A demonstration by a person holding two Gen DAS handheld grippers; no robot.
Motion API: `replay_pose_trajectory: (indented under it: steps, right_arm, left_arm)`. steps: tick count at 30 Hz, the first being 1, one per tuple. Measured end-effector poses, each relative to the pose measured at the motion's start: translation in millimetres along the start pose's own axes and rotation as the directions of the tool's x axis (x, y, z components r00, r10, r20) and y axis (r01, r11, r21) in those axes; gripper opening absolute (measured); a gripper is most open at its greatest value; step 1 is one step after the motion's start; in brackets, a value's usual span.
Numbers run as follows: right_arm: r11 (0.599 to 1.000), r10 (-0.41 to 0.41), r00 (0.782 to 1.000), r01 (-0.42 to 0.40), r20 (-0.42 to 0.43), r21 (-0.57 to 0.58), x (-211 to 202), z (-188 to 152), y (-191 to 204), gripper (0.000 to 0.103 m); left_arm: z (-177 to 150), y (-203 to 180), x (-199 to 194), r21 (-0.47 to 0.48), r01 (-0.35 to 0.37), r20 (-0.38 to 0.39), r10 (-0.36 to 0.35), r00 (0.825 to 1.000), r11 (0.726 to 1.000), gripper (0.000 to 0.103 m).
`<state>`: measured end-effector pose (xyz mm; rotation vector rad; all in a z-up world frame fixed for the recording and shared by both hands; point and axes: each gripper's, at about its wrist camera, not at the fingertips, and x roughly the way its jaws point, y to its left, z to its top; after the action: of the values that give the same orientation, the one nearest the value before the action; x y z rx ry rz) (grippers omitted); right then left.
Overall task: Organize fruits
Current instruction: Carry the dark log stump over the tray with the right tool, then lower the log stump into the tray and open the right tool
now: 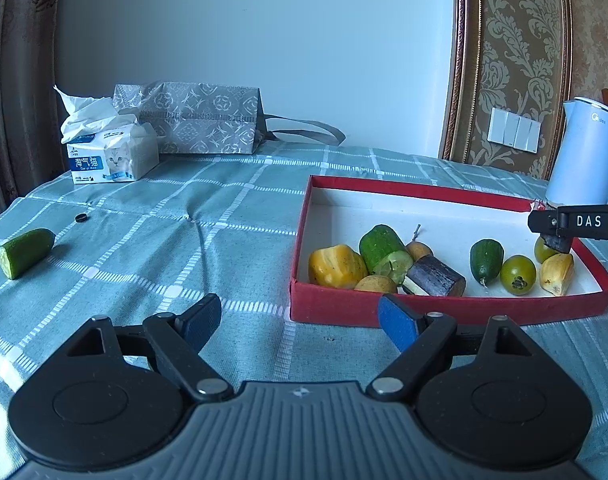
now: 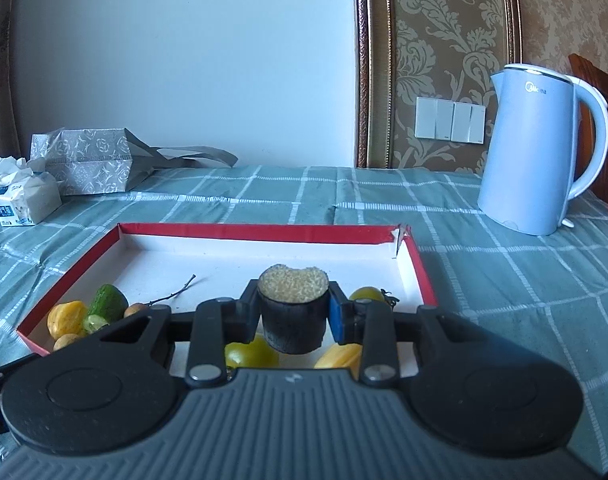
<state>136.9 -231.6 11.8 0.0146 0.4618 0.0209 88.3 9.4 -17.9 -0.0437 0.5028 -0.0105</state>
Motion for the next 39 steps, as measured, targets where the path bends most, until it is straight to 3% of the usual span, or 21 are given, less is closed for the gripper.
replay_pose_trajectory:
  steps: [25,26,29,30,39]
  right_arm:
    - [0.998,-0.021,1.000,0.020,0.016,0.063,13,-7,-11,0.032]
    - [0.998,-0.022,1.000,0.021,0.017,0.064,13,-7,-11,0.035]
    - [0.998,-0.038,0.998,0.036,0.043,0.060,9,-6,-10,0.069]
    - [0.997,-0.056,0.997,0.053,0.062,0.050,7,-6,-8,0.076]
    - [0.999,-0.038,0.998,0.035,0.058,0.037,-14,-9,-2,0.077]
  left_arm:
    - [0,-1,4,0.011,-0.025,-0.024,0.025,0.999,1.000,0.086]
    - [0,-1,4,0.011,-0.025,-0.023,0.025,0.999,1.000,0.086]
    - [0,-2,4,0.012,-0.025,-0.022,0.025,0.999,1.000,0.086]
    - [0,-2,4,0.012,-0.024,-0.023,0.025,0.999,1.000,0.086]
    - [0,-2,4,0.013,-0.031,-0.022,0.031,0.999,0.999,0.086]
